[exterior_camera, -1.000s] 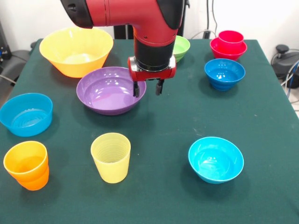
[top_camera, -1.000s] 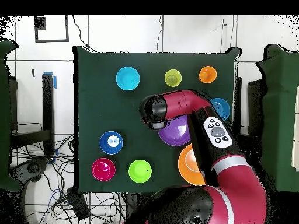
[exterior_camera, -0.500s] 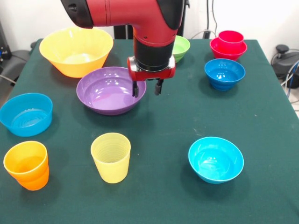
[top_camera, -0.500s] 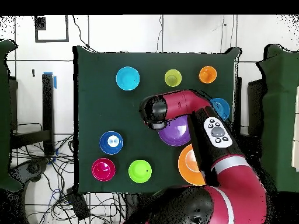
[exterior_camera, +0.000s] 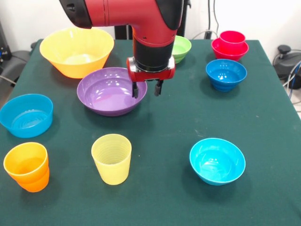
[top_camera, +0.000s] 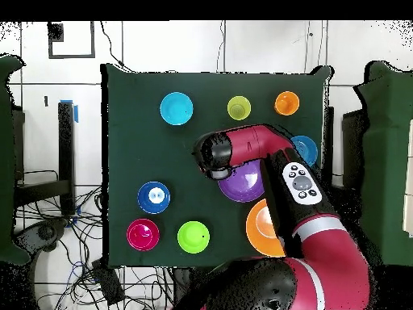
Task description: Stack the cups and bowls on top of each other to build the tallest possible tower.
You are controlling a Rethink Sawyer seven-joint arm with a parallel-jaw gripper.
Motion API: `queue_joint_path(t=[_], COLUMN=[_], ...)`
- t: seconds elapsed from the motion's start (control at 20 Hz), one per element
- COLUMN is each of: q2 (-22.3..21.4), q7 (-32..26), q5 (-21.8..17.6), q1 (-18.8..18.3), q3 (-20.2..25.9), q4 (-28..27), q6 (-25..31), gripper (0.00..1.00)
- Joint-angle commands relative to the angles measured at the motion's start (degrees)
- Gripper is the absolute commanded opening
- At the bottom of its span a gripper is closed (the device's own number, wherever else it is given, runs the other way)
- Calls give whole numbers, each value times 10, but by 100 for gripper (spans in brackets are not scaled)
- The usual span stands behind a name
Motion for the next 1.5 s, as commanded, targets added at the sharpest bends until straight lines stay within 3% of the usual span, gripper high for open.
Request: queue_joint_path(t=[0.05, 1.5], q2=[37, 56], q7=[-121, -106], q5=[-61, -74], q1=[-2, 1], q3=[-11, 1], q4=[-8, -19], q6=[11, -6], gripper=[100, 100])
